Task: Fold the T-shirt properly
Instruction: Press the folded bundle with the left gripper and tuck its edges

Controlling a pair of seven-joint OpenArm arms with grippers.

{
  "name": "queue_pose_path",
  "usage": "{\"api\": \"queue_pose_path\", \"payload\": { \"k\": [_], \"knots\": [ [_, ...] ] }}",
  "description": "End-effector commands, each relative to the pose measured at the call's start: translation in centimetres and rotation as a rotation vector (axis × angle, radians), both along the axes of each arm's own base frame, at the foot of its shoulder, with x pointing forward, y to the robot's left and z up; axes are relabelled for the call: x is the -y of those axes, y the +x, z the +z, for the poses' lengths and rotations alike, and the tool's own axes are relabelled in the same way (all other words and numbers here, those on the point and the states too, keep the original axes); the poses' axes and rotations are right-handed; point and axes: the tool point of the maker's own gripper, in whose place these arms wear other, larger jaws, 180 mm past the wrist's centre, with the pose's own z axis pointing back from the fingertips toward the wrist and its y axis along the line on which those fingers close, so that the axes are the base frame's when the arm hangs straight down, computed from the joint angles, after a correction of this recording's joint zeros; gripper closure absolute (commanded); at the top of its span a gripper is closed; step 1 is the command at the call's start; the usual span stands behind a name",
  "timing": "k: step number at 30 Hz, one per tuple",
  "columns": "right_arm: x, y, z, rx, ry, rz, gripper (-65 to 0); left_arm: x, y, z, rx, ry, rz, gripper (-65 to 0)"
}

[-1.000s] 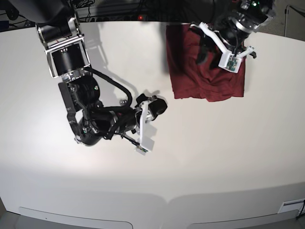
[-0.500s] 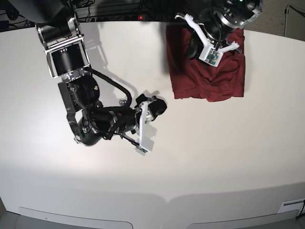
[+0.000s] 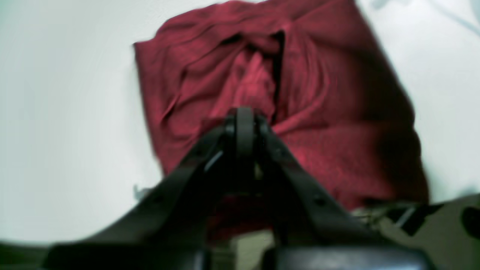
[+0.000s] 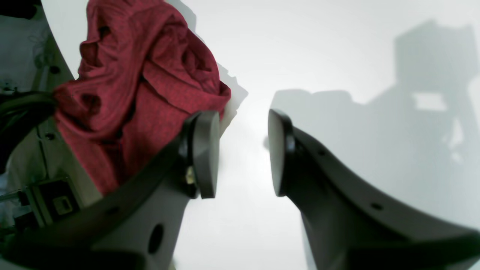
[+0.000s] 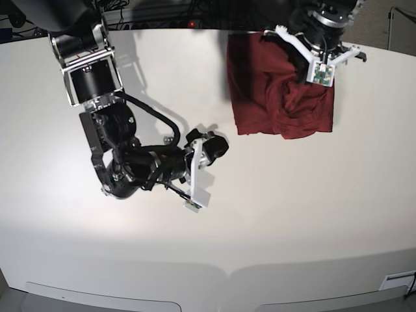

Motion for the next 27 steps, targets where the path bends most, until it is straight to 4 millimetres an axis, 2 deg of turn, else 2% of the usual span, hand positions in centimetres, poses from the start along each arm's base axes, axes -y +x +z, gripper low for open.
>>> {"api": "queue_pose_path", "payload": {
  "k": [1, 6, 11, 15, 17, 19, 22, 24, 27],
  "knots": [
    [-0.4, 1.2, 1.8, 0.05, 0.039, -0.001, -22.0, -0.2, -0.3, 0.7, 0.02, 0.01, 0.01, 0.0],
    [-0.3, 1.2, 1.8, 0.05, 0.038, -0.001, -22.0, -1.5, -3.1, -0.3, -0.037, 0.071, 0.05, 0.0],
    [-0.4, 1.2, 1.8, 0.049, 0.04, -0.001, -22.0, -4.4, -4.6, -0.3, -0.053, 0.173, 0.171, 0.0],
    [-0.4, 1.2, 1.9, 0.049, 0.042, 0.0, -22.0, -7.7, -5.9, -0.6, -0.097, 0.294, 0.316, 0.0],
    [-0.4, 1.2, 1.9, 0.049, 0.042, 0.0, -22.0, -8.2, -6.4, -1.1, -0.112, 0.312, 0.34, 0.0],
    [-0.4, 1.2, 1.9, 0.048, 0.046, 0.0, -22.0, -8.1, -6.1, -1.1, -0.083, 0.317, 0.327, 0.0],
    [-0.6, 1.2, 2.0, 0.048, 0.049, 0.001, -22.0, -7.7, -4.4, 0.3, 0.025, 0.311, 0.302, -1.0],
    [-0.7, 1.1, 2.0, 0.047, 0.05, 0.002, -22.0, -7.2, -3.0, 1.2, 0.074, 0.295, 0.281, -9.3],
    [-0.7, 1.1, 2.0, 0.048, 0.051, 0.002, -22.0, -4.7, -1.2, 2.0, 0.079, 0.183, 0.192, -11.3]
  ]
}}
